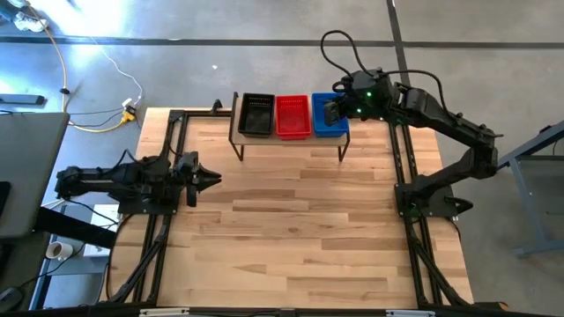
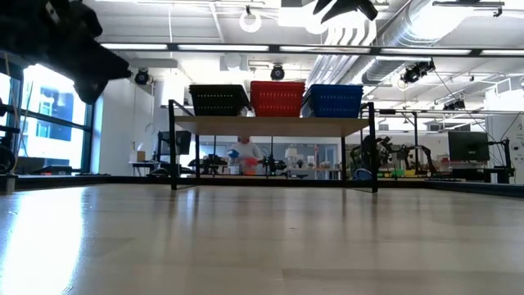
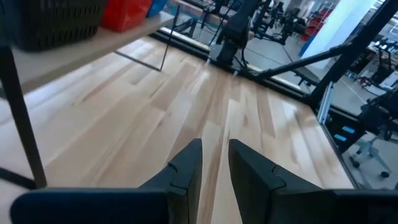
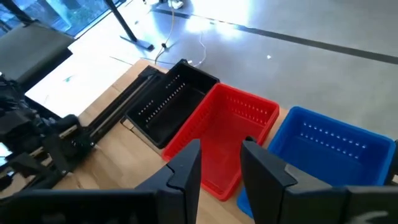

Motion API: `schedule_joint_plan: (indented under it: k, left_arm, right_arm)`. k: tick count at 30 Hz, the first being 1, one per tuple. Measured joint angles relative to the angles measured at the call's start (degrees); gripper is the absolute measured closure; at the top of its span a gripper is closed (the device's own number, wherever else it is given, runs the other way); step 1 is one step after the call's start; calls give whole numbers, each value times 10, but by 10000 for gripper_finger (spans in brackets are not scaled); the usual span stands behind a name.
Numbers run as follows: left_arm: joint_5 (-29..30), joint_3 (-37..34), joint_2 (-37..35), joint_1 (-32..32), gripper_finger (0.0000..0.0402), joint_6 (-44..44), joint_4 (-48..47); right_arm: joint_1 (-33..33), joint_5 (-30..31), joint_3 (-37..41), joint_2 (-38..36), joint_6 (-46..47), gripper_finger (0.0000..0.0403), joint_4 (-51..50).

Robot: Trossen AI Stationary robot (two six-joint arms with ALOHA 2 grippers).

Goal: Stack baskets on shelf by color
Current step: Return to Home Position

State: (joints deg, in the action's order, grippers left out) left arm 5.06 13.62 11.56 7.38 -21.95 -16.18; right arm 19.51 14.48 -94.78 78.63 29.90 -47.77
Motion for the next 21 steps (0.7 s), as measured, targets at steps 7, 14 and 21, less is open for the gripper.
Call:
schedule_joint_plan:
  k: [7, 14, 21]
  left_arm:
    - [-5, -55, -43, 0, 330, 5, 36]
    - [-16, -110, -45, 0, 330, 12, 127]
    - [-30, -120, -44, 1, 330, 19, 145]
  right_arm:
    - [1, -10, 0, 0, -25, 304, 0]
    - [30, -16, 0, -19, -57, 304, -6]
    - [65, -22, 0, -98, -124, 304, -38]
